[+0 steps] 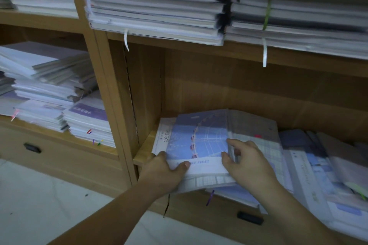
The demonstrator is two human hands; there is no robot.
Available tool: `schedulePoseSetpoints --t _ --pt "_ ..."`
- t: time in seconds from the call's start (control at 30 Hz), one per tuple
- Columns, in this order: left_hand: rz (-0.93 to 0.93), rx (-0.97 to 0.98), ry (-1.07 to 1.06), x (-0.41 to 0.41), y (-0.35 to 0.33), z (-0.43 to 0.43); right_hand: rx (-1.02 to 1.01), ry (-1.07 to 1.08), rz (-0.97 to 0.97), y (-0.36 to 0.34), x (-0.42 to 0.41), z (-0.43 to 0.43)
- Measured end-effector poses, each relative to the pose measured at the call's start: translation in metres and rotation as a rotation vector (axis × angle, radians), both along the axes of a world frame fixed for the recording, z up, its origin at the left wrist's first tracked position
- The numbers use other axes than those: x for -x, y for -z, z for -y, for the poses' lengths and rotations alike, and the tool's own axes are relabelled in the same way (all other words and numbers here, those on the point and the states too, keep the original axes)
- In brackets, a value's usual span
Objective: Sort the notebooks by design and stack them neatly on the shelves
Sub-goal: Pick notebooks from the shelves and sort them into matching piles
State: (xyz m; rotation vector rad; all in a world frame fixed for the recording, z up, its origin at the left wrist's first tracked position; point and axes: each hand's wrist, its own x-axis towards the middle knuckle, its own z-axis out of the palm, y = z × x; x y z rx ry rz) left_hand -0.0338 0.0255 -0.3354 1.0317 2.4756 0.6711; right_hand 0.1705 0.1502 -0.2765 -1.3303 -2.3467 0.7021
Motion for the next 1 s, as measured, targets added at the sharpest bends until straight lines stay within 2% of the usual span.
schedulePoseSetpoints --t 0.17,0.27,0.4,0.43,0.53,0.6,0.83,0.93,1.0 --pt "0.054 -0.079 0.061 -0.011 -0.001 0.008 -0.062 0.001 0.041 -0.002 -0.002 0.003" --pt "0.047 0.017 0.067 0.004 -0.006 0.018 -0.060 0.007 0.057 -0.001 0.000 0.003" --pt "-0.073 0.115 -0.048 0.014 -0.014 0.024 -0.044 -0.008 0.074 0.000 0.002 0.004" --pt "-0.032 0.096 -0.063 0.015 -0.013 0.025 -0.048 -0.005 0.071 0.000 0.003 0.005" --pt "0.375 -0.192 -0.113 0.015 -0.011 0.028 -0.063 -0.002 0.072 -0.001 0.004 0.008" --pt "0.487 -0.305 -0.133 0.017 -0.011 0.028 -0.056 -0.008 0.070 -0.001 0.004 0.010" --pt "0.443 -0.234 -0.100 0.017 -0.026 0.037 -0.073 -0.010 0.096 -0.007 0.001 0.013" --pt "0.635 -0.166 -0.122 0.001 -0.031 0.042 -0.132 -0.017 0.162 -0.010 0.004 0.016" --pt "0.793 -0.213 -0.145 -0.011 -0.027 0.045 -0.157 -0.026 0.207 -0.013 0.005 0.021"
